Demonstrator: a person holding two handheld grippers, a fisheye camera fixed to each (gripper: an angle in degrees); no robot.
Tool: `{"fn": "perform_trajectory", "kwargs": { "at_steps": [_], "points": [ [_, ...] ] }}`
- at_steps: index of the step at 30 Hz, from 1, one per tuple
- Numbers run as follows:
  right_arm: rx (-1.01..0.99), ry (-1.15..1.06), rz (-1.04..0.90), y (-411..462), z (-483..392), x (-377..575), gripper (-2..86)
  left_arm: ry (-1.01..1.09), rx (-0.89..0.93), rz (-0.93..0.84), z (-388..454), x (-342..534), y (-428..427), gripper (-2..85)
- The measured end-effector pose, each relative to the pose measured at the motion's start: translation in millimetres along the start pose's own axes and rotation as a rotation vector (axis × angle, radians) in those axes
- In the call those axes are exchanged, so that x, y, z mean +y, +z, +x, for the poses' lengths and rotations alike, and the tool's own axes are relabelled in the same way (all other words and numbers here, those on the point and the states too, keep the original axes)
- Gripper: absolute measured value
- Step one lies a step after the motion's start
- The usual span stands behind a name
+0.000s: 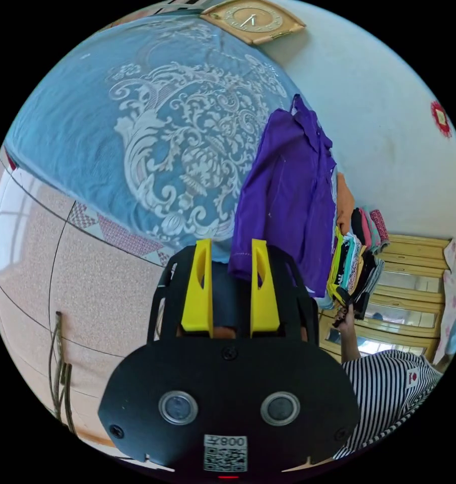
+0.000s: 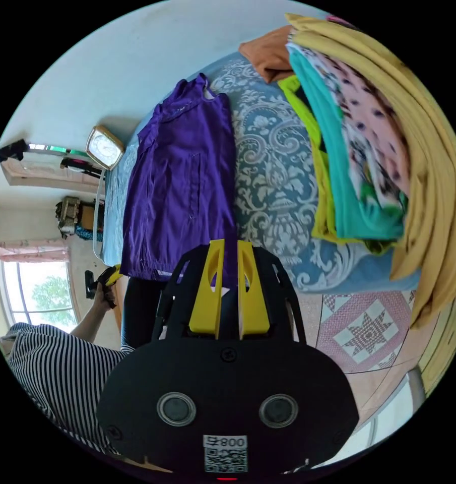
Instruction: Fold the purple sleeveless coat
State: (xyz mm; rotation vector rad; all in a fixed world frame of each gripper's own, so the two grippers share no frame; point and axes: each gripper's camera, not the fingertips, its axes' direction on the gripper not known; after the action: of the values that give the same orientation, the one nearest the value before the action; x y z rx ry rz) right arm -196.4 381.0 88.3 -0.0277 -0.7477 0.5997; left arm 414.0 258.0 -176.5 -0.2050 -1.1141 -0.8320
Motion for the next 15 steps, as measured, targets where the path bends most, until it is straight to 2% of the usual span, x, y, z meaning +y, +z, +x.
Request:
{"fn": "perform_trajectory", "kwargs": {
  "at_steps": [8, 15],
  "points": [
    [-0.085, 0.102, 0.019, -31, 13, 92, 8.7, -0.05, 0.167, -0.048, -41, 26, 60, 12.6],
    [-0.147, 0.095, 0.021, -48, -21, 133, 10.8, -0.022, 0.157, -0.081, -44, 41, 102, 12.5]
  ]
}}
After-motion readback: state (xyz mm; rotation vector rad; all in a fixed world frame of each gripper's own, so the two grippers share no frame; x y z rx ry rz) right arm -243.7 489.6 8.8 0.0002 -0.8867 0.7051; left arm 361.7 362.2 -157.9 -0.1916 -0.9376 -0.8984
